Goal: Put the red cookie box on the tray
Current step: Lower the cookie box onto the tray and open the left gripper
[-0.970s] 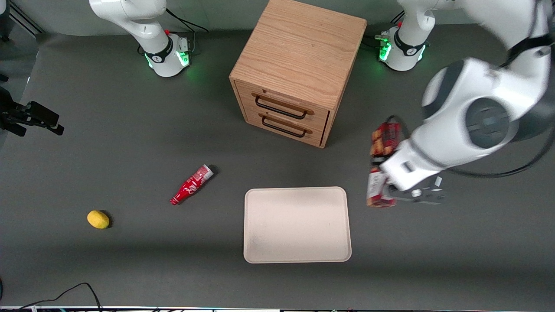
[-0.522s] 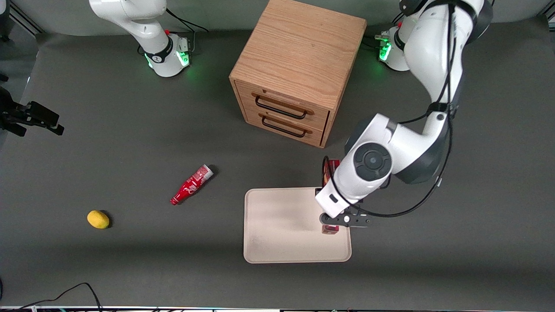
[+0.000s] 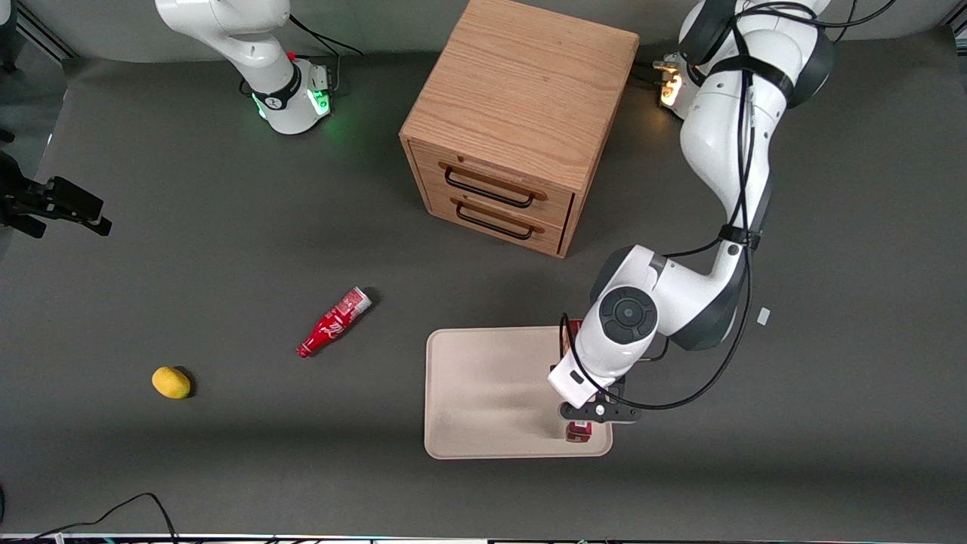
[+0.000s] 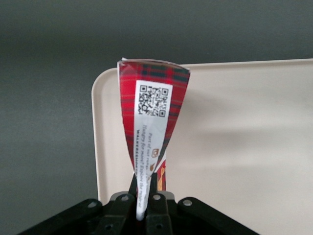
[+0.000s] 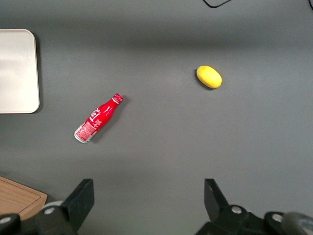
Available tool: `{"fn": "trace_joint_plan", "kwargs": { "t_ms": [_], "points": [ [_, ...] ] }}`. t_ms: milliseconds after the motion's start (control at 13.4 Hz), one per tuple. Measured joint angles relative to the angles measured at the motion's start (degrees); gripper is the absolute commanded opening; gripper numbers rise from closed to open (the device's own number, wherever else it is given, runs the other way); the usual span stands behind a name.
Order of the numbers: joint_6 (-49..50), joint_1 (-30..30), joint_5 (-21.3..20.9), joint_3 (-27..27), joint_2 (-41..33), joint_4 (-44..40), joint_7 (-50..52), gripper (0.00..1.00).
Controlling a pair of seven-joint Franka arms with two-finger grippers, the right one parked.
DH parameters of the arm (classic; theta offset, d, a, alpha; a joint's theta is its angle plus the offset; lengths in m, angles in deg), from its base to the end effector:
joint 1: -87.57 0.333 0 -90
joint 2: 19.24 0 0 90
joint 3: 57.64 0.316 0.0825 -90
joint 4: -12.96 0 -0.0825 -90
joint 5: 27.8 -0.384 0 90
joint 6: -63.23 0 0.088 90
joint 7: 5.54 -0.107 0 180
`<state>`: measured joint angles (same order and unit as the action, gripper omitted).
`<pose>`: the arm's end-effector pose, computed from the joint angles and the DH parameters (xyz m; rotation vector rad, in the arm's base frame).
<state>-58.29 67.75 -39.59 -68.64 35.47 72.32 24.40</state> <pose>0.7107 -0.3492 0.2793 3.0890 -0.0299 0.2174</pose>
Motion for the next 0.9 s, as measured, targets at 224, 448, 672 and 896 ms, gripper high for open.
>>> {"fn": "trace_joint_plan", "kwargs": {
  "t_ms": [224, 448, 672, 896],
  "points": [
    [-2.44, -0.02, -0.1, 1.18, 1.88, -0.04, 0.0, 0.0],
    [-3.41, -0.04, -0.12, 1.38, 2.57, -0.24, 0.0, 0.05],
    [-4.09, -0.07, -0.14, 1.59, 2.73, -0.24, 0.0, 1.0],
    [-4.59, -0.08, -0.15, 1.72, 2.92, -0.24, 0.0, 1.0]
  ]
}}
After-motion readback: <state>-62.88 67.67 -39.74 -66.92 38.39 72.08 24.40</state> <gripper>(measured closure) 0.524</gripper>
